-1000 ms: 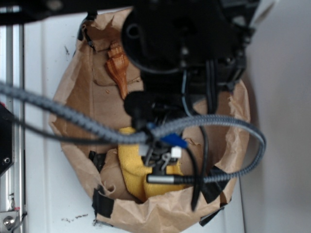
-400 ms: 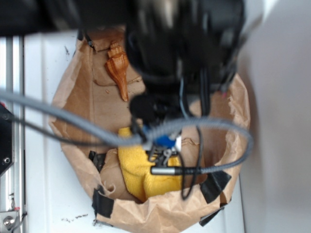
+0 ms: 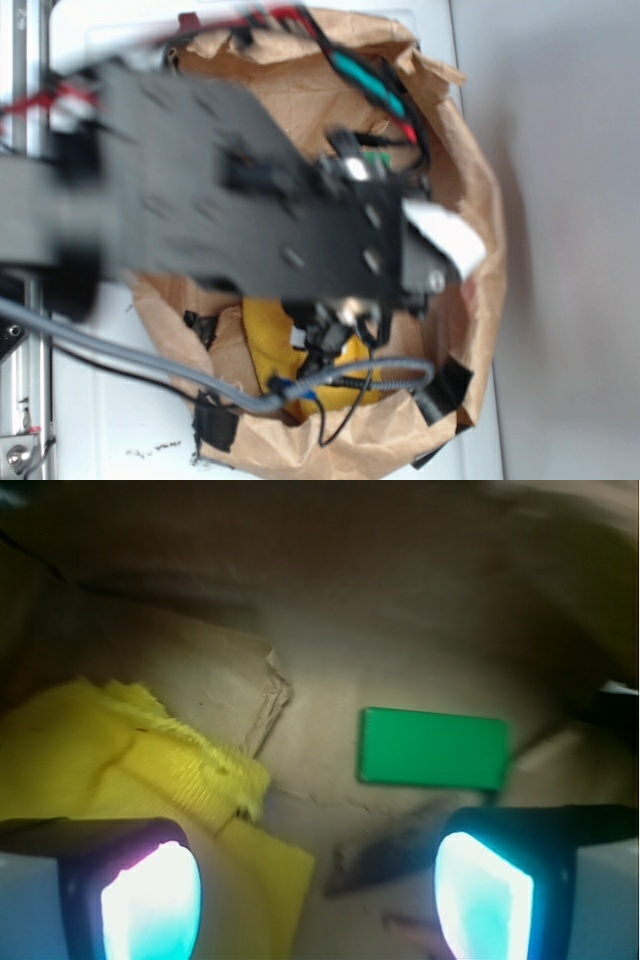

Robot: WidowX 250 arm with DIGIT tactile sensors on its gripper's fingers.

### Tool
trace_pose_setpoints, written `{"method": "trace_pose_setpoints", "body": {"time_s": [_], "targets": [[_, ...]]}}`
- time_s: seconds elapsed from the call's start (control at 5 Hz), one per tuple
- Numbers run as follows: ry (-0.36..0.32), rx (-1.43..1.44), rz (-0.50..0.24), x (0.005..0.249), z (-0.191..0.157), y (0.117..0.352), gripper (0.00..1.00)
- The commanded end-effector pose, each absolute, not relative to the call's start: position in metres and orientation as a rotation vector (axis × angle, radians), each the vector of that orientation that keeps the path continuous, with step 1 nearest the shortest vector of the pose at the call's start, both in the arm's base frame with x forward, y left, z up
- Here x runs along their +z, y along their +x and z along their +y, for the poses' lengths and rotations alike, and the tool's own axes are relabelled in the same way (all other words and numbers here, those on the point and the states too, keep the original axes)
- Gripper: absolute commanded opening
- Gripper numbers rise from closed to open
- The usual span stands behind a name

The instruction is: Grab the yellow cloth.

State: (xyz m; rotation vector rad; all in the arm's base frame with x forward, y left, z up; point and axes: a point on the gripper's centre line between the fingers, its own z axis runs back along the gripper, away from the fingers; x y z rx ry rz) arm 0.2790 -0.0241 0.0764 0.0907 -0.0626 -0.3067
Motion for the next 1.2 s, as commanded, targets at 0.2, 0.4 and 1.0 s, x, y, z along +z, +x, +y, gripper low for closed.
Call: {"method": "trace_pose_setpoints", "body": {"time_s": [0.2,0.4,1.0], "targets": [[-0.136,-0.485,0.031,0.049,-0.051,0.270,1.00],[-0.125,-0.452,0.032,0.044,-0.048,0.262,0.00],[-0.093,-0.352,-0.040,0.055,-0.031,0.270,0.00]]}}
